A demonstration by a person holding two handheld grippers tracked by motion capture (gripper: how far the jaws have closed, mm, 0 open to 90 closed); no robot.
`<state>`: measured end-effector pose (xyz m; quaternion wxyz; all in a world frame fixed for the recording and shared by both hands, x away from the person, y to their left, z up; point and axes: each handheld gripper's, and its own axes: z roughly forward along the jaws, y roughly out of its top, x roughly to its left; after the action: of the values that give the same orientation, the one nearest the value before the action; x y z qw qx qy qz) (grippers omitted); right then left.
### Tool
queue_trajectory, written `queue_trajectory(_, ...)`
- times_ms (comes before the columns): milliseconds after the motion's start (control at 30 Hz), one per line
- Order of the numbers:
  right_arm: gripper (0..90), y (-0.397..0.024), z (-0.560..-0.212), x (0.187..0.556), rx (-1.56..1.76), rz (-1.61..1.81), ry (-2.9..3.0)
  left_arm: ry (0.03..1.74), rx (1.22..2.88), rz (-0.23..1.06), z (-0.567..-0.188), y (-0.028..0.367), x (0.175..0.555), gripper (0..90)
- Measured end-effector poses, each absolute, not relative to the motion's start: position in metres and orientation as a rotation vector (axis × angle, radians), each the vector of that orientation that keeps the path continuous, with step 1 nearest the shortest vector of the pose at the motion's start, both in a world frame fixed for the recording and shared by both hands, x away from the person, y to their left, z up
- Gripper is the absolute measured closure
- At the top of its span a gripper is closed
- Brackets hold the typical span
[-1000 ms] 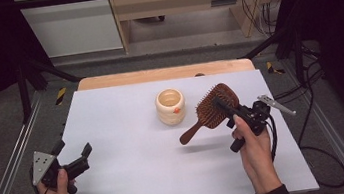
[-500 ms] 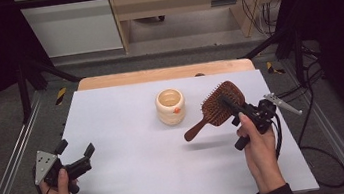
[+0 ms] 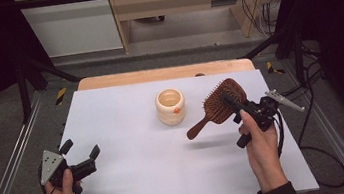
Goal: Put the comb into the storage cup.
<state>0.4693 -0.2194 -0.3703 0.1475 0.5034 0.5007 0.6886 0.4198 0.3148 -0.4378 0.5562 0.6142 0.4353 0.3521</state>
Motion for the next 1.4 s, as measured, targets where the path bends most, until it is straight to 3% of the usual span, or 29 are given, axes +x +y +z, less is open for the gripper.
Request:
queue_trajectory(700,51.5,-0.204,-0.304,0.497,1.409,1.975,1.501,0.99,1.478,0.812,-0.439,0.31,0.418,1.3)
queue_trajectory(1400,51.5,-0.159,-0.268,0.541,1.336,1.963,1.538,0.993,1.479,0.806,-0.44,0.308,0.419,1.4)
